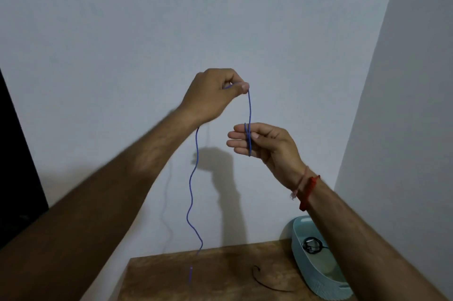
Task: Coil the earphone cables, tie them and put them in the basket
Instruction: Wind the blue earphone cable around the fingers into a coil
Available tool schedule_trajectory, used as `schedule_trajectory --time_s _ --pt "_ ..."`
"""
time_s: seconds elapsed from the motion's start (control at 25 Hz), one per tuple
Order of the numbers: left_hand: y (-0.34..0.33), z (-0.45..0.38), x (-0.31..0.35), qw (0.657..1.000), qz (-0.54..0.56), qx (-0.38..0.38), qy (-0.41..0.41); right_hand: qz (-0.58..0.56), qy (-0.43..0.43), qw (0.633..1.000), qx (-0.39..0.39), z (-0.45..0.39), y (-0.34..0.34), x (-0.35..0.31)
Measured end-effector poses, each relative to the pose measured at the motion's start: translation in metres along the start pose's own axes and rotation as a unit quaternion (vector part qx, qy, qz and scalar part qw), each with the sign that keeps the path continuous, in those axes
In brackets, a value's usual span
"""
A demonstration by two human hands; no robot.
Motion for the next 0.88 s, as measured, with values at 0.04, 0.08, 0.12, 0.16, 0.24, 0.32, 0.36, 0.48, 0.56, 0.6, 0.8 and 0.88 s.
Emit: schedule_trajectory --time_s 0.04,0.08,0.12,0.16,0.24,0.32,0.36,0.48,0.56,0.6,0.8,0.88 --pt "-0.007 -0.009 -0.012 1.000 0.020 -0.012 0.021 -0.027 0.000 1.000 -0.003 0.003 -0.006 -0.002" --pt "-0.015 -0.013 -0.027 0.998 0.043 -0.018 0.043 -0.044 0.004 0.999 -0.004 0.004 -0.011 -0.005" --pt "-0.024 -0.013 -0.042 0.996 0.062 -0.026 0.063 -0.055 0.010 0.998 -0.002 0.005 -0.013 -0.008" --pt "-0.035 -0.006 -0.057 0.993 0.080 -0.034 0.085 -0.066 0.016 0.998 0.001 0.005 -0.015 -0.012" --pt "-0.062 0.016 -0.081 0.984 0.117 -0.050 0.126 -0.104 0.025 0.994 0.011 0.004 -0.014 -0.021" --pt "-0.089 0.050 -0.098 0.961 0.180 -0.071 0.198 -0.153 0.027 0.988 0.020 0.001 -0.008 -0.027" --pt "-0.099 0.069 -0.101 0.949 0.205 -0.085 0.225 -0.170 0.025 0.985 0.027 -0.002 -0.003 -0.030" --pt "-0.113 0.117 -0.096 0.950 0.196 -0.118 0.213 -0.206 0.008 0.977 0.052 -0.015 0.019 -0.030" --pt "-0.103 0.136 -0.082 0.969 0.141 -0.121 0.161 -0.188 -0.003 0.979 0.076 -0.023 0.037 -0.026" --pt "-0.093 0.140 -0.071 0.981 0.101 -0.116 0.122 -0.161 -0.009 0.983 0.090 -0.025 0.046 -0.023" --pt "-0.018 0.095 0.013 0.995 -0.059 -0.025 -0.075 0.021 -0.028 0.997 0.069 -0.023 0.037 -0.008" --pt "0.002 0.053 0.029 0.993 -0.080 0.000 -0.087 0.045 -0.026 0.998 0.023 -0.016 0.018 -0.006"
Point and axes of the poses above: each hand's wrist, its own z-axis away from the middle knuckle, its own y-axis out of the back of the hand, x = y × z, the point moved 8 cm from there along -z, towards the middle knuckle
